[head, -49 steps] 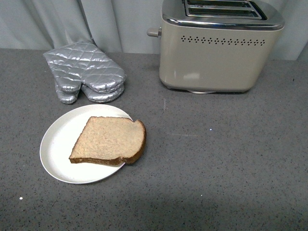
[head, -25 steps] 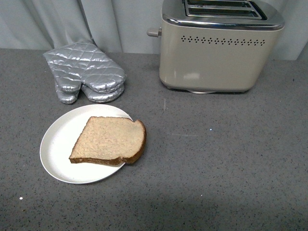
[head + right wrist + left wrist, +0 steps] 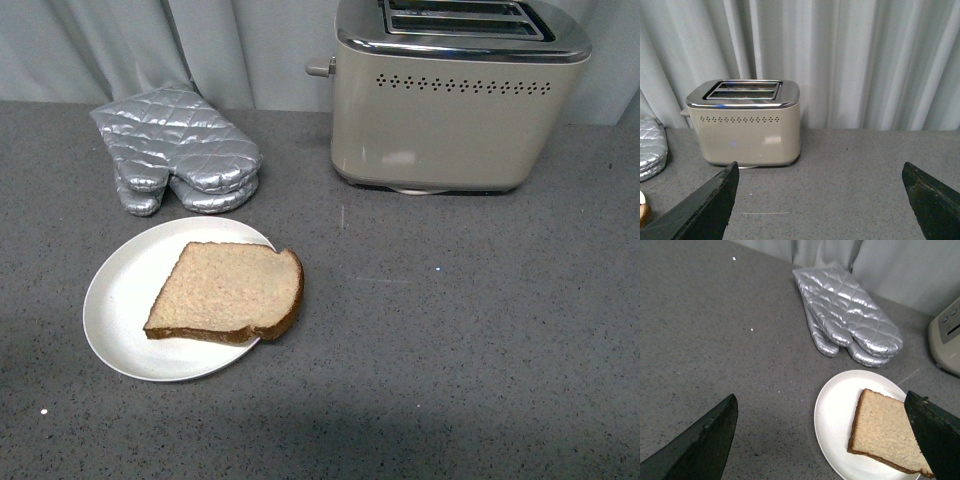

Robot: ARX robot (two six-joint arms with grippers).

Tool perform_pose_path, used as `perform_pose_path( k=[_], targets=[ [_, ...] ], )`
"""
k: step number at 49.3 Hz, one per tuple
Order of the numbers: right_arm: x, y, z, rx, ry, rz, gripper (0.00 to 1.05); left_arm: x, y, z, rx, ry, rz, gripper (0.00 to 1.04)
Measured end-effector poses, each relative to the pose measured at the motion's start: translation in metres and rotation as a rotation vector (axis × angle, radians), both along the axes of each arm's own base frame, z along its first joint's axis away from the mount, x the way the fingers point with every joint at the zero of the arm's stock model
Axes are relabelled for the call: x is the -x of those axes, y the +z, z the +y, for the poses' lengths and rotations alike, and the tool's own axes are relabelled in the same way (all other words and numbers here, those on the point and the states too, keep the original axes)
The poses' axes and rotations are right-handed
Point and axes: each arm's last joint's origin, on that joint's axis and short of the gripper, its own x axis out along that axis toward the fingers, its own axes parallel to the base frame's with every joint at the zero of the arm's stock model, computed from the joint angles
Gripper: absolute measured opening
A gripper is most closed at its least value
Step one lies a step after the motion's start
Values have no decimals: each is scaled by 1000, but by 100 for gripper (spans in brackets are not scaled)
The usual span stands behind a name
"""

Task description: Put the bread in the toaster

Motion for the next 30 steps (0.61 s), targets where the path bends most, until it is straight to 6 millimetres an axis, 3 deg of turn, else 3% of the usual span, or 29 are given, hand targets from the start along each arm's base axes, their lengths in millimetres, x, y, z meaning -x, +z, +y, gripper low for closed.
perform_pose_path(
  k=[9, 16, 30],
  targets=[
    [0, 0, 0, 0, 0, 0, 95, -50, -23, -1, 10, -73, 182, 98],
    [0, 0, 0, 0, 0, 0, 95, -88, -55, -2, -25, -129, 371, 98],
    [0, 0, 0, 0, 0, 0, 95, -130, -85, -2, -36, -206, 520, 98]
  ],
)
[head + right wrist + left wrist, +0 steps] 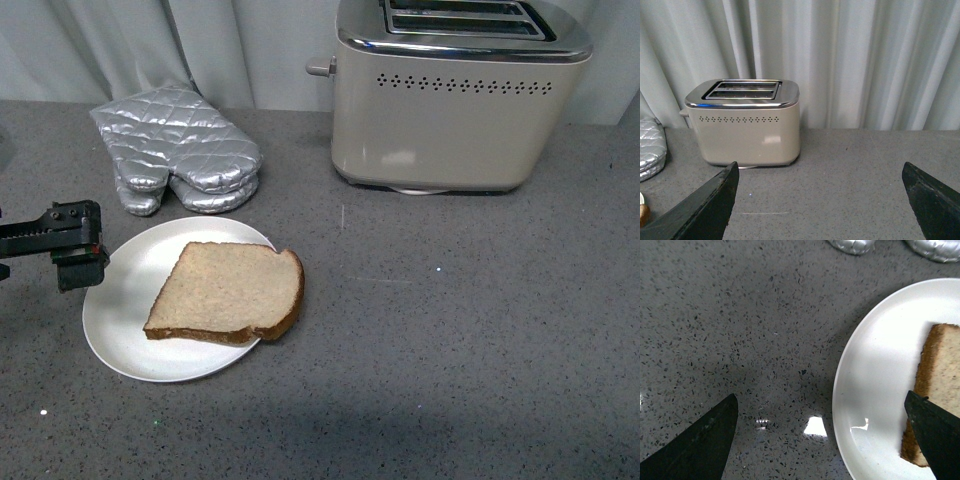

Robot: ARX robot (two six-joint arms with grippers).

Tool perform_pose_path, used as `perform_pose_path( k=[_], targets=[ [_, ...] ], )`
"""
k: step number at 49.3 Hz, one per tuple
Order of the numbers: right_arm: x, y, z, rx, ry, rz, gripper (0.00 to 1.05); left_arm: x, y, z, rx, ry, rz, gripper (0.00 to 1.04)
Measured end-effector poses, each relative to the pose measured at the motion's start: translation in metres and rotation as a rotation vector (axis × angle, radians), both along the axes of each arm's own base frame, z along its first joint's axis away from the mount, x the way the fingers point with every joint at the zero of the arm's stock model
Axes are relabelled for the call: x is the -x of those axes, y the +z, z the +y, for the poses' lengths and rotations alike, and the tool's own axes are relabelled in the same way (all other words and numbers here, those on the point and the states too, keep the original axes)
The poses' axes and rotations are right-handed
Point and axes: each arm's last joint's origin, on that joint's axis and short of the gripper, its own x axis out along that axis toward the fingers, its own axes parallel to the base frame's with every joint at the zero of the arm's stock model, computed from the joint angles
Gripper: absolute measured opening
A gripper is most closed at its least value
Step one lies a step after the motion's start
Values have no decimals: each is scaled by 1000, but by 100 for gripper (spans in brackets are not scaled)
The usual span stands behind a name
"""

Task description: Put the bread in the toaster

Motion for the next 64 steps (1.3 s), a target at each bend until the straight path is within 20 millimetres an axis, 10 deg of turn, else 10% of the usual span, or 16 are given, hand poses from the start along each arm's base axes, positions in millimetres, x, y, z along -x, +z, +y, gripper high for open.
perform_pose_path(
  k=[8, 40, 64],
  targets=[
    [0, 0, 0, 0, 0, 0, 95, -13, -15, 0, 9, -27, 66, 97],
    [0, 0, 0, 0, 0, 0, 95, -16, -29, -4, 105, -57, 200, 3],
    [0, 0, 0, 0, 0, 0, 95, -12, -1, -36, 336, -43, 172, 3]
  ],
)
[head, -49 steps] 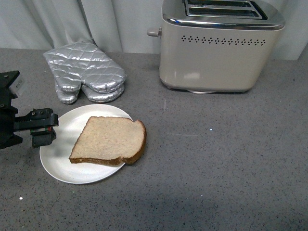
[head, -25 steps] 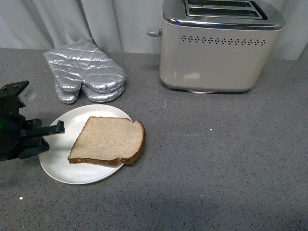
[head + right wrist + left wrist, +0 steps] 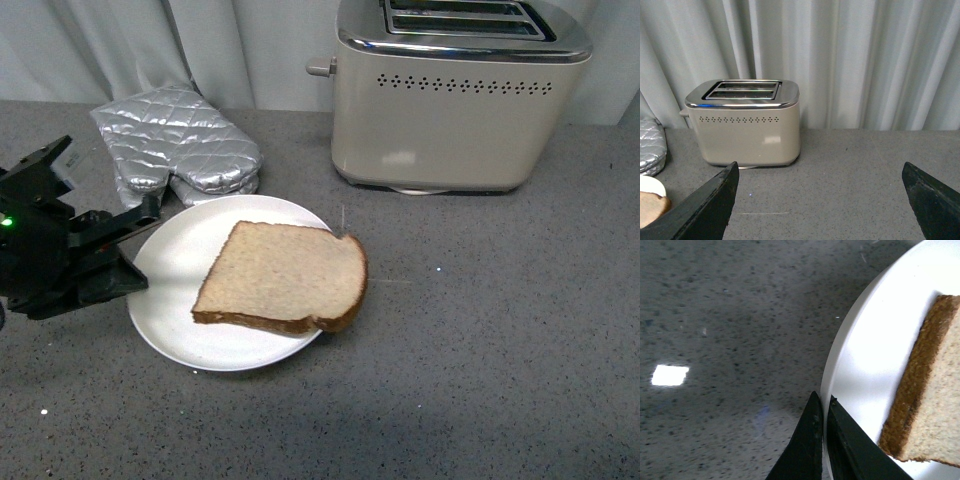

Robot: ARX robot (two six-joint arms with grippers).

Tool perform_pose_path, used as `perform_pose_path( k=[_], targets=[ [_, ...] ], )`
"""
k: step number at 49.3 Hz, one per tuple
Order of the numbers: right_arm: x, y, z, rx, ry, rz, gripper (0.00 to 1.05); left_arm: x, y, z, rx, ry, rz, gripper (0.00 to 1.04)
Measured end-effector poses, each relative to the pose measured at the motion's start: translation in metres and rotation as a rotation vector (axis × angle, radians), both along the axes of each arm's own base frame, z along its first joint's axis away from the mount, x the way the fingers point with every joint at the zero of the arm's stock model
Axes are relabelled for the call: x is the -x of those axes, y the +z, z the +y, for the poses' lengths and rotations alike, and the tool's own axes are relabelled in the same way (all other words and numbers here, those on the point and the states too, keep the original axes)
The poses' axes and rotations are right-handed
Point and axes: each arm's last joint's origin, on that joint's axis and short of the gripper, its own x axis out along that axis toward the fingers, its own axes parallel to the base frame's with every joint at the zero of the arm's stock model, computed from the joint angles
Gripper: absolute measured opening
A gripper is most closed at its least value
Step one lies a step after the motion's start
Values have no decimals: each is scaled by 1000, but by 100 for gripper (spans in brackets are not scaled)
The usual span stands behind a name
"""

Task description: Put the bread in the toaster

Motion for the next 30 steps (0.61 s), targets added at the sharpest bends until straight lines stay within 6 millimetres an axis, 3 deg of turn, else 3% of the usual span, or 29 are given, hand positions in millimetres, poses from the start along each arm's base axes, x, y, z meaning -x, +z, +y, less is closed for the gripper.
perform_pose_path(
  k=[9, 14, 30],
  targets=[
    [0, 0, 0, 0, 0, 0, 95, -17, -3, -52, 49, -41, -2, 3],
    [0, 0, 0, 0, 0, 0, 95, -26, -16, -89, 61, -63, 23, 3],
    [0, 0, 0, 0, 0, 0, 95, -36, -31, -157, 104, -122, 81, 3]
  ],
)
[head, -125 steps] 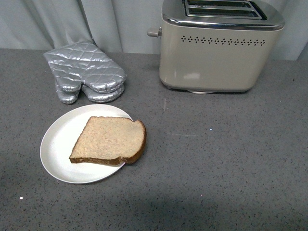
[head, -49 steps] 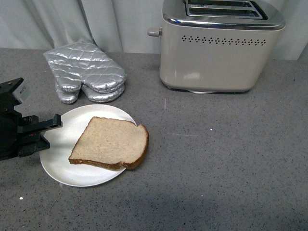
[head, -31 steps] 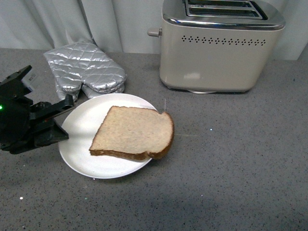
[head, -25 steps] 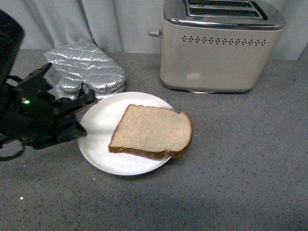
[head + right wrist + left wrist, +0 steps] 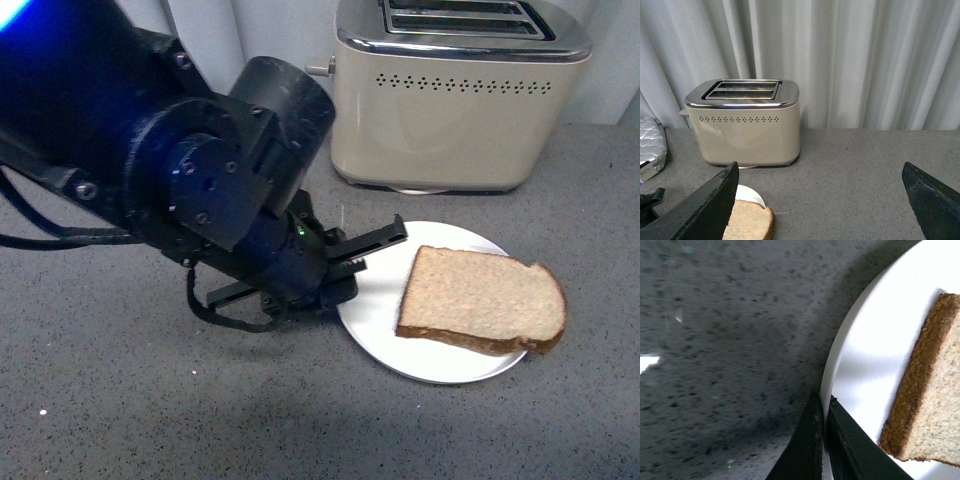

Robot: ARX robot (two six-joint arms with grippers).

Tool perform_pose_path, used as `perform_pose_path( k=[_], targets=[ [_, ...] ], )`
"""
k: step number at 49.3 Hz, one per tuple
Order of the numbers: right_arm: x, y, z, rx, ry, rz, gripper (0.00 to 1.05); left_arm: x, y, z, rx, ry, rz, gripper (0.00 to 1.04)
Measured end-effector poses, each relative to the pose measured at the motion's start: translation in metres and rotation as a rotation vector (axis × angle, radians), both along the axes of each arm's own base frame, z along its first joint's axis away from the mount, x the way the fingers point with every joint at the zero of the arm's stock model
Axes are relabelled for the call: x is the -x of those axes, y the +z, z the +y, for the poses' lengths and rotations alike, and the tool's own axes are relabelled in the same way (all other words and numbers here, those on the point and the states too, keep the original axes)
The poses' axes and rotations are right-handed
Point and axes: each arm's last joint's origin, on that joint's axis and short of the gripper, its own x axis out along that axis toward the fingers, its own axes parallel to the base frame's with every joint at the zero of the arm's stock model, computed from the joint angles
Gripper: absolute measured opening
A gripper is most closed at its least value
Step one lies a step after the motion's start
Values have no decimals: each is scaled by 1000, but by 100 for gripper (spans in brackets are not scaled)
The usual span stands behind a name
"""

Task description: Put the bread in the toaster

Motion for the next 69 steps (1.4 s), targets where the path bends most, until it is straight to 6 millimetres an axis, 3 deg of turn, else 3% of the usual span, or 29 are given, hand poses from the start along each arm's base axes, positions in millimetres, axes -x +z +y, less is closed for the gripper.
perform_pose_path(
  k=[8, 18, 28, 33, 37, 48, 55, 66, 69],
  targets=[
    [0, 0, 0, 0, 0, 0, 95, -4, 0, -18, -12, -21, 20, 4],
    [0, 0, 0, 0, 0, 0, 95, -5, 11, -17, -8, 40, -39, 40],
    [0, 0, 0, 0, 0, 0, 95, 7, 69, 22, -84, 223, -434, 81],
    [0, 0, 0, 0, 0, 0, 95, 30, 88, 54, -150, 287, -562, 100],
    [0, 0, 0, 0, 0, 0, 95, 52, 94, 78, -191, 343, -614, 98],
    [0, 0, 0, 0, 0, 0, 95, 97, 106, 120, -334, 419, -712, 97],
    [0, 0, 0, 0, 0, 0, 95, 137, 119, 152, -359, 312, -1127, 64],
    [0, 0, 0, 0, 0, 0, 95, 162, 119, 169, -424, 268, -1154, 26],
    [0, 0, 0, 0, 0, 0, 95, 170, 119, 173, -431, 266, -1155, 12]
  ],
)
